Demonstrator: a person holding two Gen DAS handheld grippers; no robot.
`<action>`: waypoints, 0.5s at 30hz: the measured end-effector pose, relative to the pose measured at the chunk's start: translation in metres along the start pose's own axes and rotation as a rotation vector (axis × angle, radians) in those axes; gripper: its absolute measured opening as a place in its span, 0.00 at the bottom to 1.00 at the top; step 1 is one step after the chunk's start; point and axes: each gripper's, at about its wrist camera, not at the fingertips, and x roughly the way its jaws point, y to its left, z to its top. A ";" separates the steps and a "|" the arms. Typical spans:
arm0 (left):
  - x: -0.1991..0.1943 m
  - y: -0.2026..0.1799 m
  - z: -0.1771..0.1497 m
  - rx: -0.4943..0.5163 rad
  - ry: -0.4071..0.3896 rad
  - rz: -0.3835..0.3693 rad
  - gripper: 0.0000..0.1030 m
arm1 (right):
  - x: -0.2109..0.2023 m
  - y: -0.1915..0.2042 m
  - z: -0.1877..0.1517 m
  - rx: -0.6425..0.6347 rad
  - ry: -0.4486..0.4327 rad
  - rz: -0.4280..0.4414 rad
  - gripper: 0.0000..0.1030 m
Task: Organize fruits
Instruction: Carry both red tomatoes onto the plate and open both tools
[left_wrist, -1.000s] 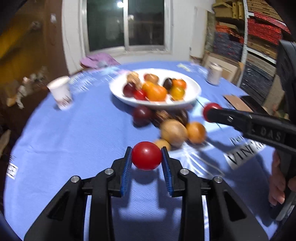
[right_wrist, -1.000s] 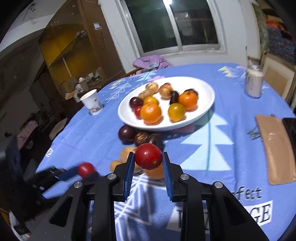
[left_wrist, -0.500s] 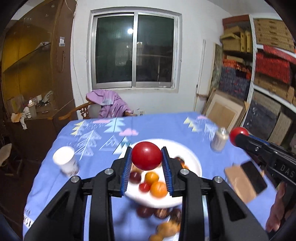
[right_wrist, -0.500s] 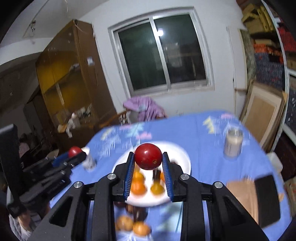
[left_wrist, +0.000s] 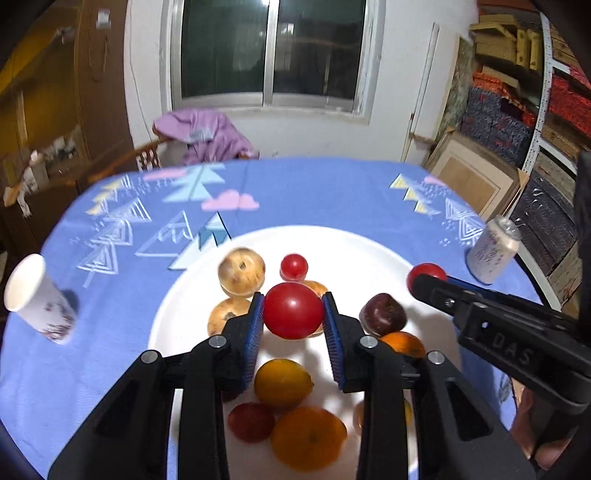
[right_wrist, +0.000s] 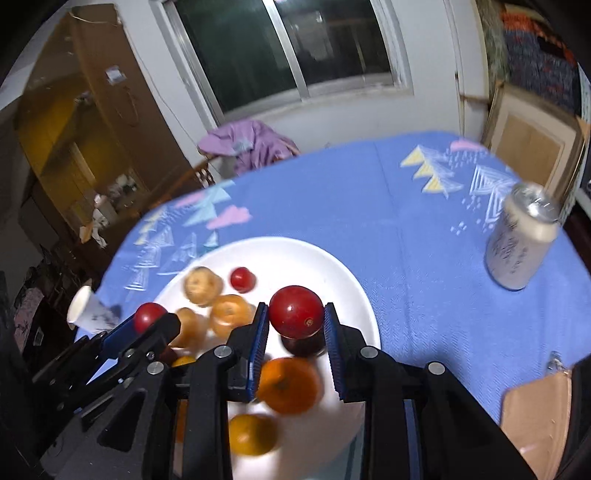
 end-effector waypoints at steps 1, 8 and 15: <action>0.007 0.002 -0.001 -0.003 0.005 0.004 0.30 | 0.008 -0.001 -0.002 0.003 0.009 0.000 0.30; 0.028 0.016 -0.001 -0.056 0.061 -0.032 0.30 | 0.035 0.007 0.002 -0.049 0.016 -0.031 0.31; 0.022 0.014 -0.001 -0.050 0.036 -0.005 0.68 | 0.036 0.004 0.004 -0.051 0.009 -0.037 0.34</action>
